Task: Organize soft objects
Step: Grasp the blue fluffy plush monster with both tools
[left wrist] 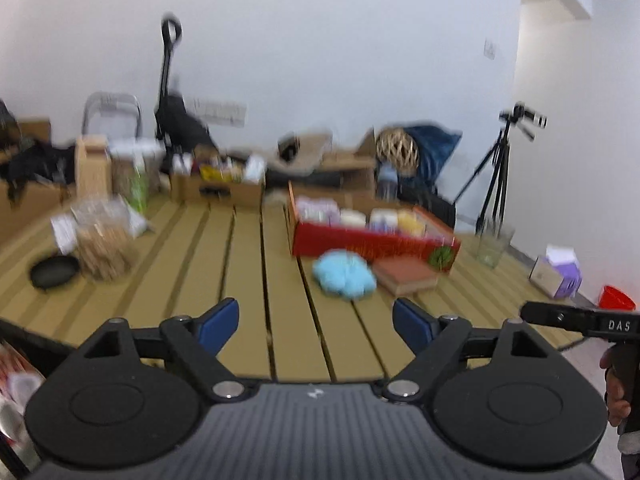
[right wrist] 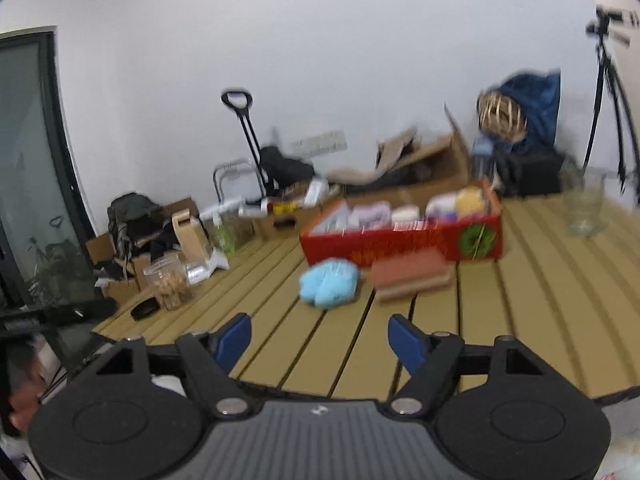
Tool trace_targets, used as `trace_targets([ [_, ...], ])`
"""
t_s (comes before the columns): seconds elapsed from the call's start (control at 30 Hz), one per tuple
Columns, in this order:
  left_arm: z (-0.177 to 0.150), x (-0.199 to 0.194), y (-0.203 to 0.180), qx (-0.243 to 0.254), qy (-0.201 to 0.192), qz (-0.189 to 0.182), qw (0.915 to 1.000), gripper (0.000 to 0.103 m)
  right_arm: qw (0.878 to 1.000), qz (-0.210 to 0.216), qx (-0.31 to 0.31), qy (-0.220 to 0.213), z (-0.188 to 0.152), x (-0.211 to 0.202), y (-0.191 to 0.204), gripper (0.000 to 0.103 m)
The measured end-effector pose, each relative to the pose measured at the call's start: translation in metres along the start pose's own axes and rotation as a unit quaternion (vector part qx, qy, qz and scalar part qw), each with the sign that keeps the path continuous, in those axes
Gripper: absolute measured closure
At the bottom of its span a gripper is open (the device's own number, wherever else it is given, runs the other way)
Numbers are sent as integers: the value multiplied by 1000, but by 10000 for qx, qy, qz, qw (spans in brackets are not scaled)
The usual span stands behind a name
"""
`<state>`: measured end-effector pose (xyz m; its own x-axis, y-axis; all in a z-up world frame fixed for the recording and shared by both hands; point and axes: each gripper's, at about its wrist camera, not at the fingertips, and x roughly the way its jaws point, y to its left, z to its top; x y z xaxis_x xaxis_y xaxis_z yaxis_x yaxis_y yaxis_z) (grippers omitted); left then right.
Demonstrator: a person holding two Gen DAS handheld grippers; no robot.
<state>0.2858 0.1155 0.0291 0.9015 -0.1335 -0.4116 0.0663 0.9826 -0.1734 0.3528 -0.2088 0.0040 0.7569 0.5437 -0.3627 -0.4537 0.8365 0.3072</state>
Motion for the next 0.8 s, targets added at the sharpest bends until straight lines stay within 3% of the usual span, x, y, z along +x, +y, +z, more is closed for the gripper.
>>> trace_targets([
  [0.13,-11,61,5,-71,286,33,9996,18,9988,-149,-2,469,-7,45,-7,29],
  [0.33,6,143,18,-314,455,-100,9984,20,9976,-89,97,675,14,115,-23,29],
  [0.47,26,199,22,-438,710,-446,9955,37,9967,-71,43,810,37,177,-30,37],
  [0.67,28,250,36,-1027,1193,-1060,9818,66,9933,-8,-364,1093,56,254,-31,50],
  [0.8,22,261,34,-977,1195,-1173,9810,70,9939,245,-339,1023,47,271,-35,66],
])
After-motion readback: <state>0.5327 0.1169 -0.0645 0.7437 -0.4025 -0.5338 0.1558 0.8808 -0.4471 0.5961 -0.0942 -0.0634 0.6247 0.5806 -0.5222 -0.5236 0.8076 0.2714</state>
